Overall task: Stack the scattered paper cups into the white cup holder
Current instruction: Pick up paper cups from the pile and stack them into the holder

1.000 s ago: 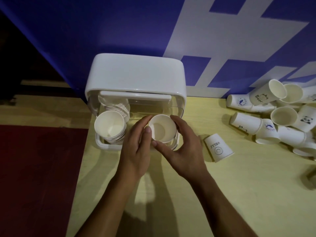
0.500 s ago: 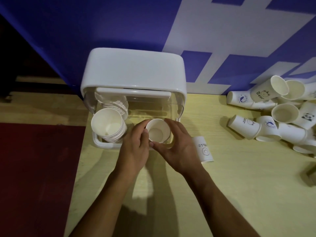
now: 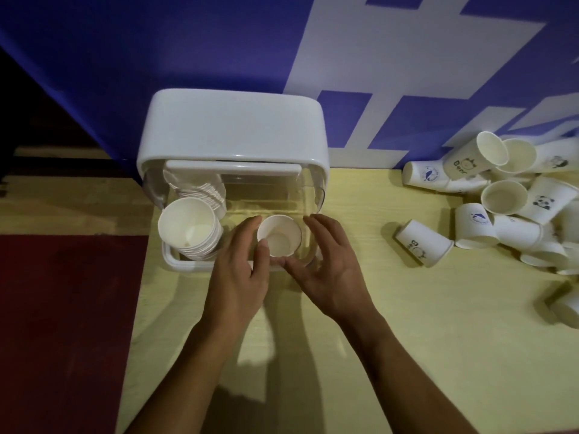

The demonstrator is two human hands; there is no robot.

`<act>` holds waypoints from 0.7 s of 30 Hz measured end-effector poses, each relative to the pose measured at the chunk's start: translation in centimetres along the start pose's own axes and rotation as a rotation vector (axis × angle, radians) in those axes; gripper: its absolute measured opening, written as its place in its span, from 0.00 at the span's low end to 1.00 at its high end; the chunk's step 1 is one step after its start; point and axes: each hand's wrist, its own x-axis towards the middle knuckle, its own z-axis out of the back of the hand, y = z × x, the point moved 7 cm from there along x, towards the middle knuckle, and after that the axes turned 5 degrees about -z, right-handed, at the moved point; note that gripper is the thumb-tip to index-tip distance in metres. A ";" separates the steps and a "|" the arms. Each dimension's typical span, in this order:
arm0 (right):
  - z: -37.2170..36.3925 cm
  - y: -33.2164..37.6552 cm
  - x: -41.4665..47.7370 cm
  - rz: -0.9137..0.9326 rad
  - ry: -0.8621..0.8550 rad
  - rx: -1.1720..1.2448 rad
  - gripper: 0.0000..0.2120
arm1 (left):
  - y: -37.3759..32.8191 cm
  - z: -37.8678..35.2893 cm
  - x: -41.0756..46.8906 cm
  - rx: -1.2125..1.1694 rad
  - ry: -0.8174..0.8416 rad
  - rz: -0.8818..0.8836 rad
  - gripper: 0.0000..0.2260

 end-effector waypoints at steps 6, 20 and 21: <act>7.0 -4.9 -3.6 -0.121 -0.203 -0.036 0.19 | -5.2 -2.0 -2.8 0.143 0.160 -0.439 0.16; 13.8 -20.0 -5.5 -0.419 -0.074 -0.120 0.39 | -6.2 -15.2 -2.8 0.845 0.702 -1.289 0.29; 13.5 -20.4 -5.3 -0.418 -0.048 -0.116 0.42 | -6.4 -15.8 -2.3 0.849 0.740 -1.255 0.32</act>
